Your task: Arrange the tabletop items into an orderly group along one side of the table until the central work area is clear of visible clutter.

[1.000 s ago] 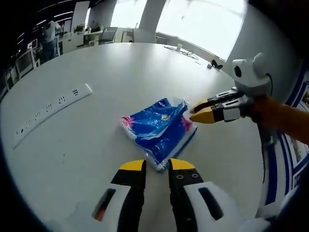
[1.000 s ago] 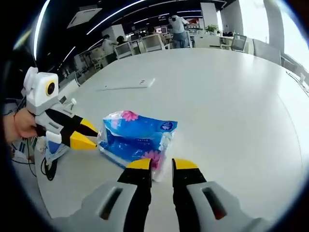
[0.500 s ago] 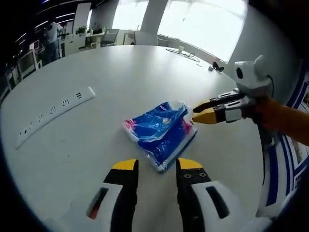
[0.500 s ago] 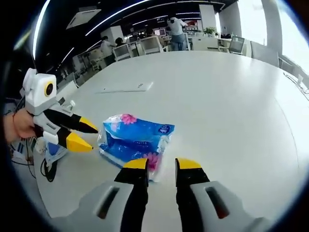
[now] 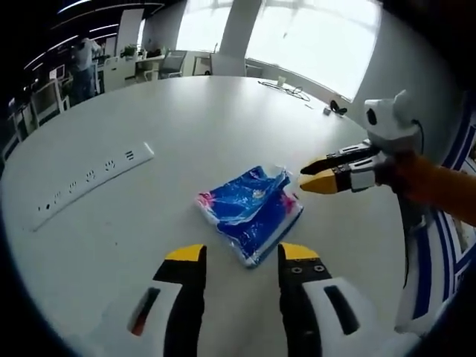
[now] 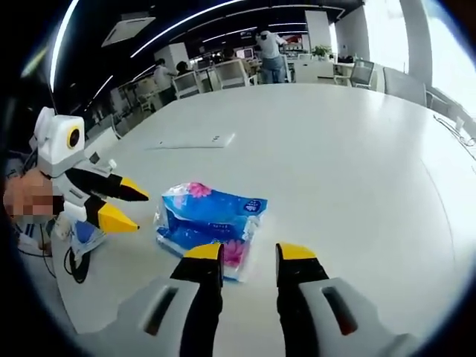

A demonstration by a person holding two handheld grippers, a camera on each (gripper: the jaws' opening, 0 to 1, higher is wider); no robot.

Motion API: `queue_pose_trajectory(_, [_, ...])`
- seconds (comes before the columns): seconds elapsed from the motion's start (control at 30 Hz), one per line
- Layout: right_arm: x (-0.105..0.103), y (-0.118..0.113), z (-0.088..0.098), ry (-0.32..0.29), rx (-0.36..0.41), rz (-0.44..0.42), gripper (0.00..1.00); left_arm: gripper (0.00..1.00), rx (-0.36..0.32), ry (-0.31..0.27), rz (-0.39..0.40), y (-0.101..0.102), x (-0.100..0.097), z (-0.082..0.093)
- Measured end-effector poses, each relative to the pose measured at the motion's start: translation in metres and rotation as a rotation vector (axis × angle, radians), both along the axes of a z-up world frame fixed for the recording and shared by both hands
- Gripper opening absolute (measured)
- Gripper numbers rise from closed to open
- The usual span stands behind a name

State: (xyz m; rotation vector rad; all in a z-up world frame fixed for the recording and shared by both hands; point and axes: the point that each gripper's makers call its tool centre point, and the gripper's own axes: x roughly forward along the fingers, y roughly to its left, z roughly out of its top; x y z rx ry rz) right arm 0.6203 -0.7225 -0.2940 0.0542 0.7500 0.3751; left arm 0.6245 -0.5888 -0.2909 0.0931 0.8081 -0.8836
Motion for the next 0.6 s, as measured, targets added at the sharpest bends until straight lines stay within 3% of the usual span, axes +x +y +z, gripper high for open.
queue_pose_trajectory(0.6, [-0.003,-0.001,0.026,-0.034,-0.004,-0.008,0.34,0.47,-0.008,-0.034,0.018,0.008,-0.001,0.024])
